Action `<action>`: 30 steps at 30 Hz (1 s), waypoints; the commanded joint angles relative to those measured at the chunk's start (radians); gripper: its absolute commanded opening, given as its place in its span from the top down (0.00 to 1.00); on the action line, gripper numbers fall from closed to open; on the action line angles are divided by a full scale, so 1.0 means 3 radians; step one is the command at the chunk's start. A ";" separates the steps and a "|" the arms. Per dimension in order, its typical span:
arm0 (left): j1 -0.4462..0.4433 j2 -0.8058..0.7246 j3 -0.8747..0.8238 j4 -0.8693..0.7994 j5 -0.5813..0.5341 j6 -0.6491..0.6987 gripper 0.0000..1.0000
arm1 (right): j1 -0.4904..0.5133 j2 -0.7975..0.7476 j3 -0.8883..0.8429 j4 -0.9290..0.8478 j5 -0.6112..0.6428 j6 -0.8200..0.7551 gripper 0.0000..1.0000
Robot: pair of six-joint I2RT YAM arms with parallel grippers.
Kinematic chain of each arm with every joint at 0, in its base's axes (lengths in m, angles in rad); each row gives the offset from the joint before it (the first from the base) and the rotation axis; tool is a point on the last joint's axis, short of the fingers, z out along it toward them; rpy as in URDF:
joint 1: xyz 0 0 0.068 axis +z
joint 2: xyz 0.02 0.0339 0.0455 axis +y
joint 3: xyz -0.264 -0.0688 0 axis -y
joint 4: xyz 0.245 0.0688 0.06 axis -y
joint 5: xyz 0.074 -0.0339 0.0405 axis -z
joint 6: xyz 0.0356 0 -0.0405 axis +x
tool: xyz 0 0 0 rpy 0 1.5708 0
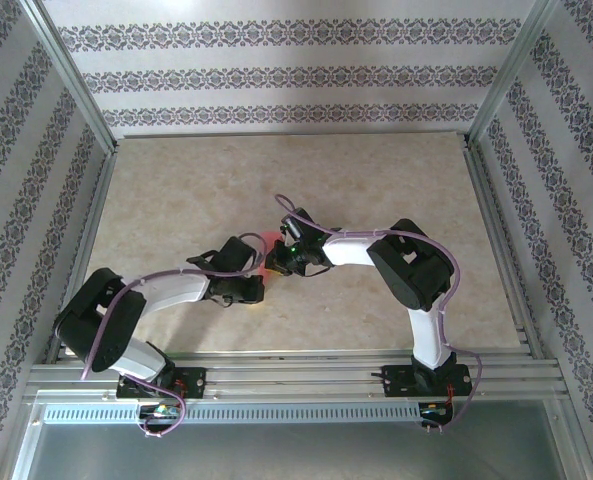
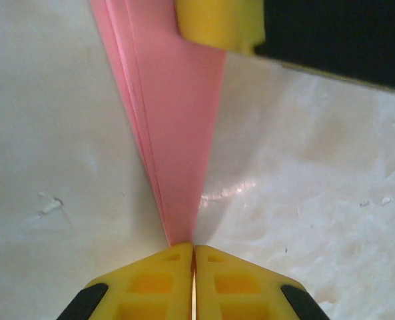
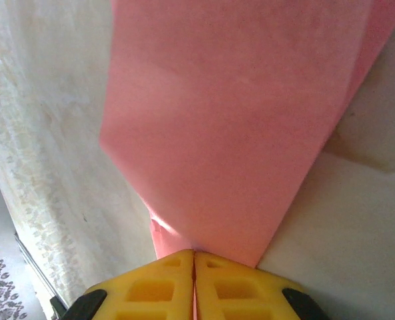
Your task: Fold a paper plane with a square sheet of paper (pick it up from the middle)
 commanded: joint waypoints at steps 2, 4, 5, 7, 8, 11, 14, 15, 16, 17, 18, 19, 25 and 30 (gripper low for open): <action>-0.0112 -0.0062 -0.0163 -0.0568 0.0020 -0.0051 0.90 | -0.0081 0.0243 -0.0036 -0.0191 0.0328 0.0053 0.88; -0.0115 -0.0125 -0.0154 -0.0567 -0.0011 -0.0057 0.90 | -0.0080 0.0255 -0.0028 -0.0189 0.0313 0.0051 0.88; -0.0113 -0.0161 -0.0127 -0.0568 -0.0018 -0.0046 0.91 | -0.0081 0.0257 -0.0032 -0.0185 0.0308 0.0055 0.88; -0.0114 -0.0262 -0.0009 -0.0576 -0.0109 -0.0013 0.91 | -0.0078 0.0252 -0.0038 -0.0180 0.0308 0.0053 0.88; -0.0101 -0.0317 0.0052 -0.0548 -0.0151 -0.0006 0.92 | -0.0086 0.0248 -0.0045 -0.0180 0.0308 0.0053 0.88; -0.0008 -0.0431 0.0155 -0.0350 -0.0246 -0.0023 0.93 | -0.0085 0.0235 -0.0069 -0.0164 0.0299 0.0054 0.88; 0.0135 -0.0387 0.0179 -0.0110 -0.0236 -0.0083 0.94 | -0.0092 0.0231 -0.0084 -0.0152 0.0276 0.0052 0.88; 0.0167 -0.0338 0.0188 -0.0027 -0.0208 -0.0091 0.94 | -0.0091 0.0227 -0.0088 -0.0146 0.0268 0.0053 0.88; 0.0188 -0.0276 0.0215 0.0044 -0.0159 -0.0093 0.94 | -0.0092 0.0231 -0.0096 -0.0142 0.0262 0.0052 0.88; 0.0201 -0.0212 0.0241 0.0103 -0.0118 -0.0100 0.94 | -0.0092 0.0230 -0.0100 -0.0138 0.0257 0.0050 0.88; 0.0205 -0.0127 0.0285 0.0152 -0.0077 -0.0100 0.94 | -0.0094 0.0230 -0.0106 -0.0129 0.0257 0.0051 0.88; 0.0206 -0.0036 0.0346 0.0199 -0.0027 -0.0097 0.94 | -0.0094 0.0228 -0.0112 -0.0127 0.0252 0.0060 0.88; 0.0207 0.0328 0.0574 0.0210 -0.0093 -0.0059 0.97 | -0.0094 0.0236 -0.0116 -0.0104 0.0226 0.0071 0.88; 0.0212 0.0364 0.0462 0.0153 -0.0193 -0.0031 0.98 | -0.0110 0.0240 -0.0115 -0.0097 0.0211 0.0091 0.88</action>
